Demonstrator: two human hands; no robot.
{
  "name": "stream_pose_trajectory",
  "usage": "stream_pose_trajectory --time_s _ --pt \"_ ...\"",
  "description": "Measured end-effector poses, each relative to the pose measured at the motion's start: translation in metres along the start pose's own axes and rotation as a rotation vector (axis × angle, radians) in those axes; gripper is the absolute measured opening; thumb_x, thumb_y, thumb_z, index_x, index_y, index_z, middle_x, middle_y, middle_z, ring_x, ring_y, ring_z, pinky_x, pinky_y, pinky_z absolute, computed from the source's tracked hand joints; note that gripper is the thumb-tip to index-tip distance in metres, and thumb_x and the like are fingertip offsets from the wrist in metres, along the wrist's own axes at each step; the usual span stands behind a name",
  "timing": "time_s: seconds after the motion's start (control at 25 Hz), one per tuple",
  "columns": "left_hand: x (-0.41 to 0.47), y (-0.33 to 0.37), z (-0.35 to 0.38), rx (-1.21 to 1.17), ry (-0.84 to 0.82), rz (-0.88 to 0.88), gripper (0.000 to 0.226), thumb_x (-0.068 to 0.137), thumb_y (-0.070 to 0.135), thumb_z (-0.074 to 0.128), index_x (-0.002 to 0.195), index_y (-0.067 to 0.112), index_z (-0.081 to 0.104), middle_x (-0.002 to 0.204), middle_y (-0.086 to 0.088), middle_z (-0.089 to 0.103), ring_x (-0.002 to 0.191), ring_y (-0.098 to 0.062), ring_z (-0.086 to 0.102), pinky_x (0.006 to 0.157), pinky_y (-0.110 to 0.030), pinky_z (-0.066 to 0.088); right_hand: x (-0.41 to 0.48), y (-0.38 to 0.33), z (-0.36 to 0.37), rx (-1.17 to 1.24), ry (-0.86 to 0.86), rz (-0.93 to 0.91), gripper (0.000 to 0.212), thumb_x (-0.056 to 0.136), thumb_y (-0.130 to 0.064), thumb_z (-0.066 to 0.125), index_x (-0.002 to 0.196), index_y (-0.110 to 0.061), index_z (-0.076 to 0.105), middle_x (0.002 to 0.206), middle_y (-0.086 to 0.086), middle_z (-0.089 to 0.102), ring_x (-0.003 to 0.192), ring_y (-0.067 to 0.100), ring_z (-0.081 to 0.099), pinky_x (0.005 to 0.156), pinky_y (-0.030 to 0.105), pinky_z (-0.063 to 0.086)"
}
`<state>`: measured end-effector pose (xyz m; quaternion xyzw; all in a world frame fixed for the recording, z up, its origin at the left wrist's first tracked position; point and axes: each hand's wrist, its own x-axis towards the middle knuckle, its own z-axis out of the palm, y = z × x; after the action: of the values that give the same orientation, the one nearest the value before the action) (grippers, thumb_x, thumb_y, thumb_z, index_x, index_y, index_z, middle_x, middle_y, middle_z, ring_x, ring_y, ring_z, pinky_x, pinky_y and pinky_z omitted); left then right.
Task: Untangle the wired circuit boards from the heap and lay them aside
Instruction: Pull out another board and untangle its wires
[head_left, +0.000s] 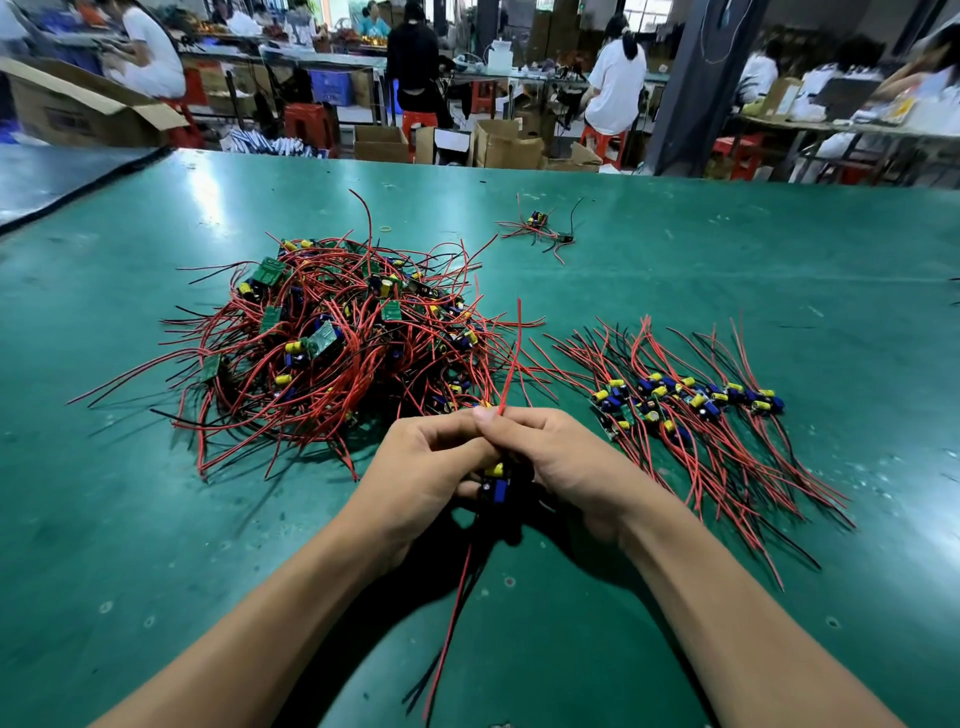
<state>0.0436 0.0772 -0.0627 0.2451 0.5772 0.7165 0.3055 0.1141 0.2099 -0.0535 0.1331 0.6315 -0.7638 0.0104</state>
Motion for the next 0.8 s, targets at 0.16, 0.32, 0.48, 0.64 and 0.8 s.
stream_pose_trajectory --time_s 0.16,0.32,0.48,0.64,0.8 --pt "0.000 0.001 -0.003 0.006 -0.034 -0.007 0.013 0.086 -0.006 0.063 0.081 -0.018 0.062 0.080 -0.003 0.068 0.063 -0.013 0.057 0.053 -0.019 0.046 0.002 0.001 -0.001 -0.009 0.055 -0.001 0.046 0.091 -0.038 0.071 0.108 0.005 0.069 0.098 0.024 0.070 0.090 0.038 0.066 0.096 0.059 0.051" --pt "0.001 0.002 -0.003 0.017 0.009 -0.021 0.013 0.083 -0.002 0.068 0.083 -0.015 0.068 0.103 0.002 0.075 0.086 -0.021 0.059 0.066 -0.034 0.040 0.003 -0.001 -0.001 -0.013 0.127 -0.088 0.036 0.096 -0.038 0.065 0.099 -0.004 0.078 0.073 0.017 0.071 0.058 0.021 0.065 0.059 0.033 0.059" --pt "-0.002 0.002 0.000 0.093 -0.028 -0.023 0.008 0.083 0.001 0.071 0.076 -0.002 0.072 0.067 -0.004 0.065 0.057 -0.010 0.054 0.054 -0.021 0.044 0.006 -0.003 -0.007 -0.040 0.300 -0.131 0.038 0.099 -0.043 0.059 0.092 -0.011 0.079 0.041 -0.006 0.035 0.029 0.005 0.030 0.035 0.012 0.027" --pt "-0.004 0.002 0.003 0.239 -0.097 0.012 0.017 0.084 0.005 0.072 0.069 0.012 0.075 0.059 0.003 0.064 0.052 -0.006 0.052 0.051 -0.016 0.042 0.012 -0.005 -0.017 0.078 0.442 -0.125 0.049 0.102 -0.047 0.051 0.076 -0.015 0.078 0.051 -0.006 0.027 0.038 0.006 0.018 0.036 0.016 0.017" --pt "-0.004 0.002 0.001 0.230 -0.076 0.027 0.012 0.084 0.006 0.073 0.072 0.010 0.075 0.060 0.001 0.064 0.056 -0.011 0.052 0.054 -0.019 0.042 0.009 -0.014 -0.020 0.504 0.259 -0.009 0.056 0.102 -0.041 0.046 0.063 -0.014 0.074 0.060 -0.005 0.054 0.035 0.004 0.024 0.039 0.017 0.017"
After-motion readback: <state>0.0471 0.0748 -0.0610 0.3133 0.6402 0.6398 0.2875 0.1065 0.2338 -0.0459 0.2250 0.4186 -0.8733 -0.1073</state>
